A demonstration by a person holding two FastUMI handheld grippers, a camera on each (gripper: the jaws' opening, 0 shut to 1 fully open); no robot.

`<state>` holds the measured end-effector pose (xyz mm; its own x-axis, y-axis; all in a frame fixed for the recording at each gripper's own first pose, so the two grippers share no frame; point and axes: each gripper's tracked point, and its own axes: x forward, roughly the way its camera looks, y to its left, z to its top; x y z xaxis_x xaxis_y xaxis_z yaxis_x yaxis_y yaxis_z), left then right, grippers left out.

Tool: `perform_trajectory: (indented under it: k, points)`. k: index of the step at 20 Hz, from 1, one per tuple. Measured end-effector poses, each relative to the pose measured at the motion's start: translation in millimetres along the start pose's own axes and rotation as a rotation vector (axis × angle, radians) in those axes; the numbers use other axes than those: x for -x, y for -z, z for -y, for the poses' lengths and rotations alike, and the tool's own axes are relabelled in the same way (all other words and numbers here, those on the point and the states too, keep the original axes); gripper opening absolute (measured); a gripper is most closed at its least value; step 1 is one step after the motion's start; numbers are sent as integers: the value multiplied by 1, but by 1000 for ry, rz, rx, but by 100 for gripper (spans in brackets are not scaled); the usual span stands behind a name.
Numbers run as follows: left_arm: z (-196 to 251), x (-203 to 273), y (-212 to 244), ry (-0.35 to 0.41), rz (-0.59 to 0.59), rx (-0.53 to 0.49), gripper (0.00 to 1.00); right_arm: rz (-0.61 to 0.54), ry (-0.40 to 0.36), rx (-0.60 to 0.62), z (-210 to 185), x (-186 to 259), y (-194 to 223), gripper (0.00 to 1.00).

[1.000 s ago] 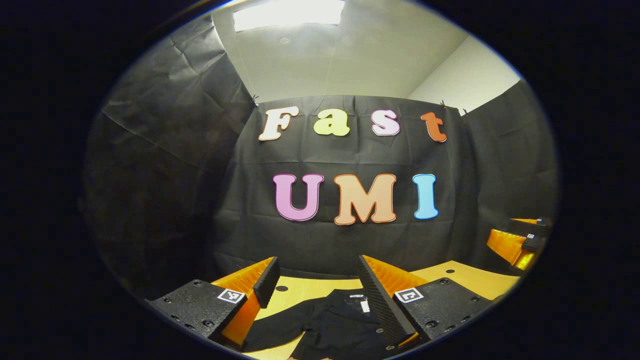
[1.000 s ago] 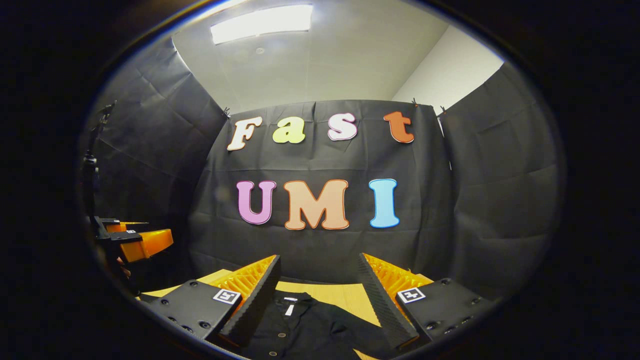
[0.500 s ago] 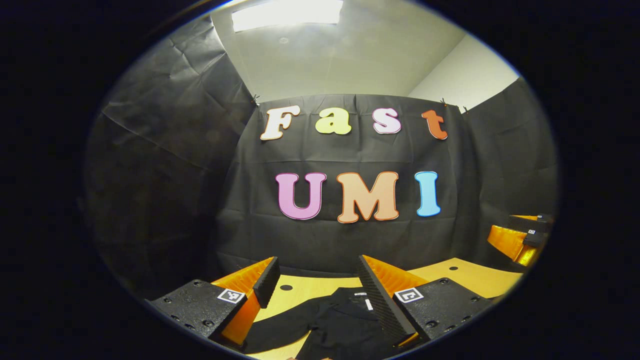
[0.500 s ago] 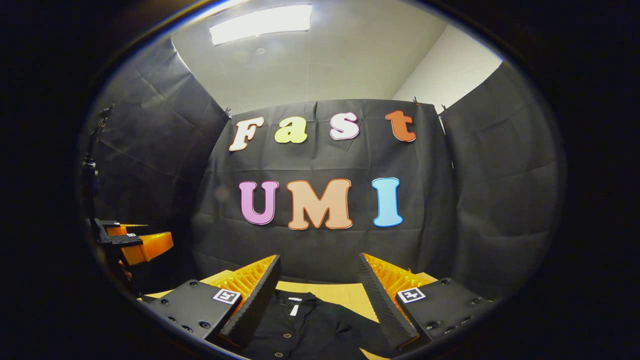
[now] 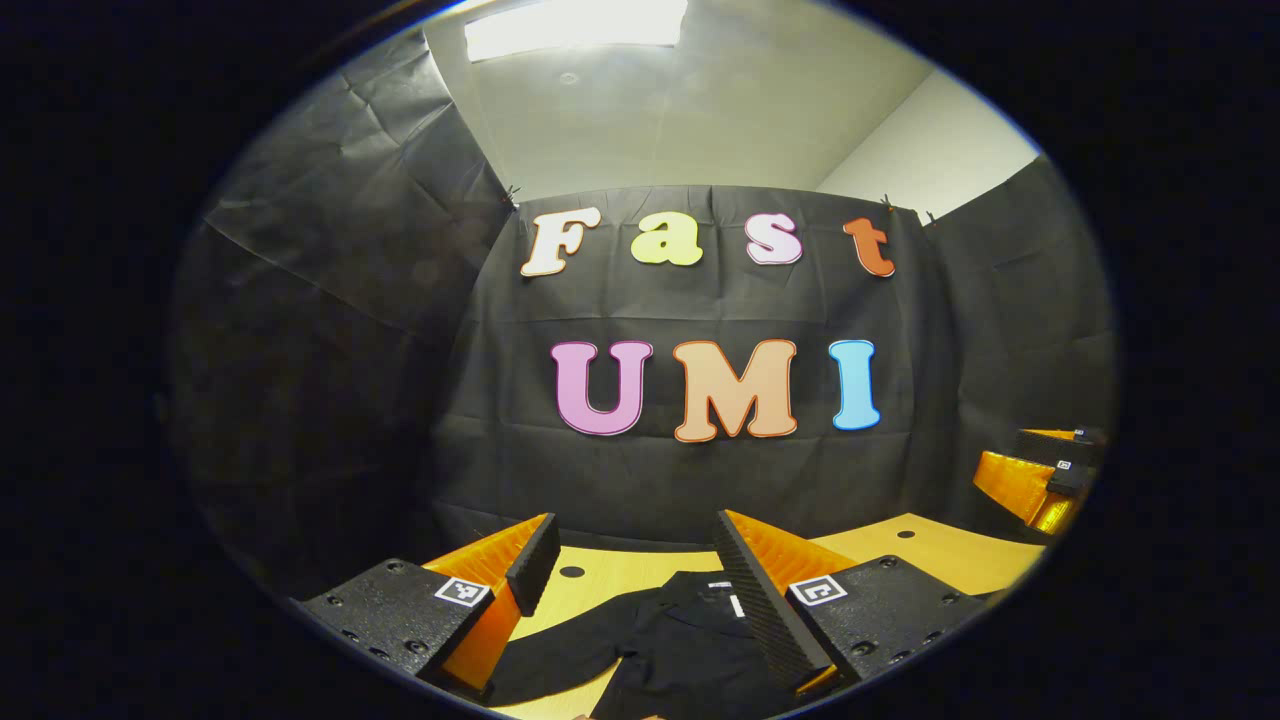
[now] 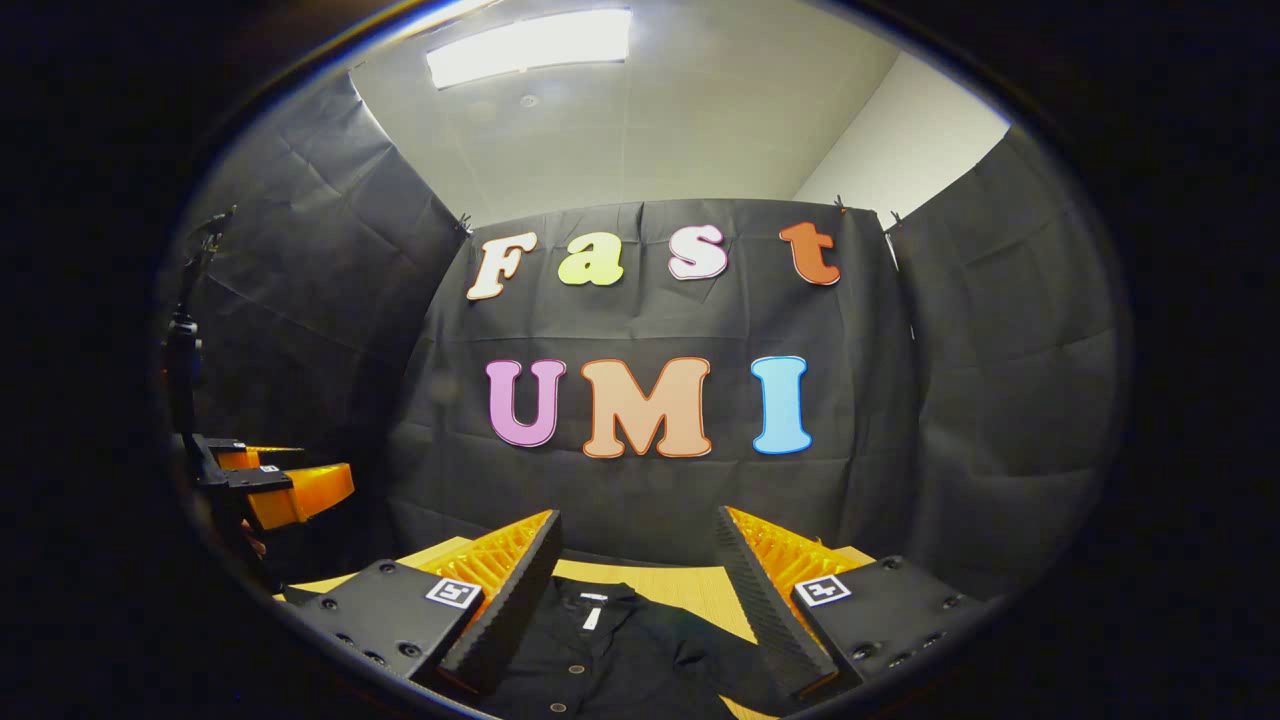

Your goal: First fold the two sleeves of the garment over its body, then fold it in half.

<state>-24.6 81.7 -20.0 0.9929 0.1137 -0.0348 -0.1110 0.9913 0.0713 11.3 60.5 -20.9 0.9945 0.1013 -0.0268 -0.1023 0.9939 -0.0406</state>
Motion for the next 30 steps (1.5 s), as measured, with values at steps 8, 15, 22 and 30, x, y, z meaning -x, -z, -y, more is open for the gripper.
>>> perform_trajectory:
  k: [8,15,22,30]
  points:
    - [-7,1,4,-17,-12,-10,92,-49,45,29,35,-16,15,96]
    - [-5,0,0,-64,-21,-19,92,-179,114,65,111,-43,47,99]
    - [11,-6,-5,-90,-27,-37,92,-384,137,147,182,-52,116,99]
    - [36,-16,1,-98,-48,-50,92,-643,155,206,249,-31,205,98]
